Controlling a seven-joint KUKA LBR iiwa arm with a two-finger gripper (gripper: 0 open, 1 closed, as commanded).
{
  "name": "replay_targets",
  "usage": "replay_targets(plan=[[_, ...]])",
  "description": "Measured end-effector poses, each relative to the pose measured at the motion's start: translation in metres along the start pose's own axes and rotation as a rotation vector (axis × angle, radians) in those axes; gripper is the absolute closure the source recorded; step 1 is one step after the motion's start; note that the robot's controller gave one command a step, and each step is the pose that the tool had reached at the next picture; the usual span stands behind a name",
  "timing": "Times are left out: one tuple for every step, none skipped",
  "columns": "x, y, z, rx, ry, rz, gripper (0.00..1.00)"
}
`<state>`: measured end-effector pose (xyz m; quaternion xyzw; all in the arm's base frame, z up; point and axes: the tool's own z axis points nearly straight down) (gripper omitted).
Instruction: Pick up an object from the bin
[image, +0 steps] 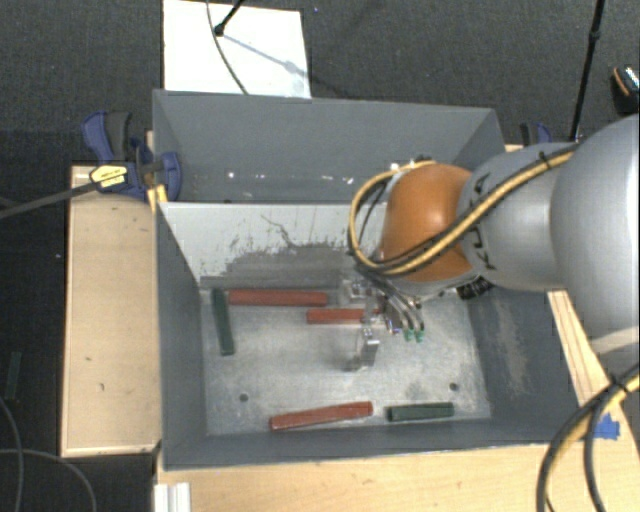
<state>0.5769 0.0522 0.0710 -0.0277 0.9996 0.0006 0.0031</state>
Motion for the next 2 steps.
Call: replay_targets(plan=[[0.001,-0.001,0.0,0.0,0.001,0.003,1.0],[0.005,0.017,-0.143,-0.001,-0.004,0.072,1.0]])
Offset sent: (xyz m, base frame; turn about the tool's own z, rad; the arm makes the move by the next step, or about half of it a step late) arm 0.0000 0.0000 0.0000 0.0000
